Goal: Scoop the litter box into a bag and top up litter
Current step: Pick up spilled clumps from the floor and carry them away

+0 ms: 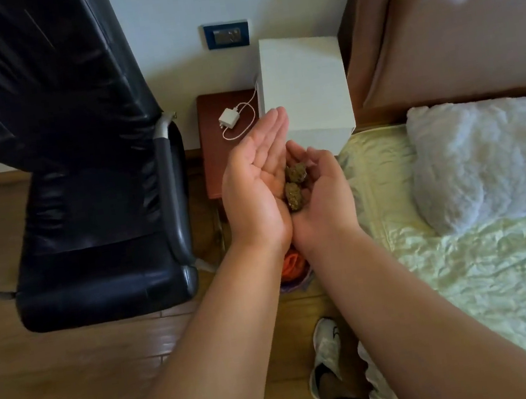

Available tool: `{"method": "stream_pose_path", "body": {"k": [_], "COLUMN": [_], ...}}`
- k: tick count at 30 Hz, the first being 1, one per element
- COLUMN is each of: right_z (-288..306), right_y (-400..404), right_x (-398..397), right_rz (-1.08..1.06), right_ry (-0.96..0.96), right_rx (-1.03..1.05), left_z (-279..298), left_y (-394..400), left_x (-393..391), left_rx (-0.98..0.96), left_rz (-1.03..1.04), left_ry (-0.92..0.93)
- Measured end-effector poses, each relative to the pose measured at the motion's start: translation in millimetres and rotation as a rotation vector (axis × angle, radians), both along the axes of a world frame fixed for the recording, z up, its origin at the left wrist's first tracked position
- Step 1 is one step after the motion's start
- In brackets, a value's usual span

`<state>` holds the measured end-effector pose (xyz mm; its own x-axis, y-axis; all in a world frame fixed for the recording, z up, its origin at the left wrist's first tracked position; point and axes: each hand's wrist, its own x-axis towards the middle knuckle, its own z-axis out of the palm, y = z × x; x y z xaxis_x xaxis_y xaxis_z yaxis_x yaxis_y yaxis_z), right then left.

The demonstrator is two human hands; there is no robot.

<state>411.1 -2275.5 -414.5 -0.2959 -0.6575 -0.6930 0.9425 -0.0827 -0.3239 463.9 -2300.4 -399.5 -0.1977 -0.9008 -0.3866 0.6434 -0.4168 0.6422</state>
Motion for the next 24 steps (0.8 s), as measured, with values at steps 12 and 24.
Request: {"method": "stream_pose_path", "body": {"k": [12, 24], "right_z": [-102, -210], "right_y": [-8, 6], "right_x": [-11, -22], "right_rz": [0.006, 0.016], "right_ry": [-0.051, -0.005], "right_rx": [-0.07, -0.102], "left_z": [-112, -217], "left_y": [-9, -5], "left_x": [-4, -22], "left_rx": [0.138, 0.002], "left_rz": [0.273, -0.034], "left_ry": [0.159, -0.031]}}
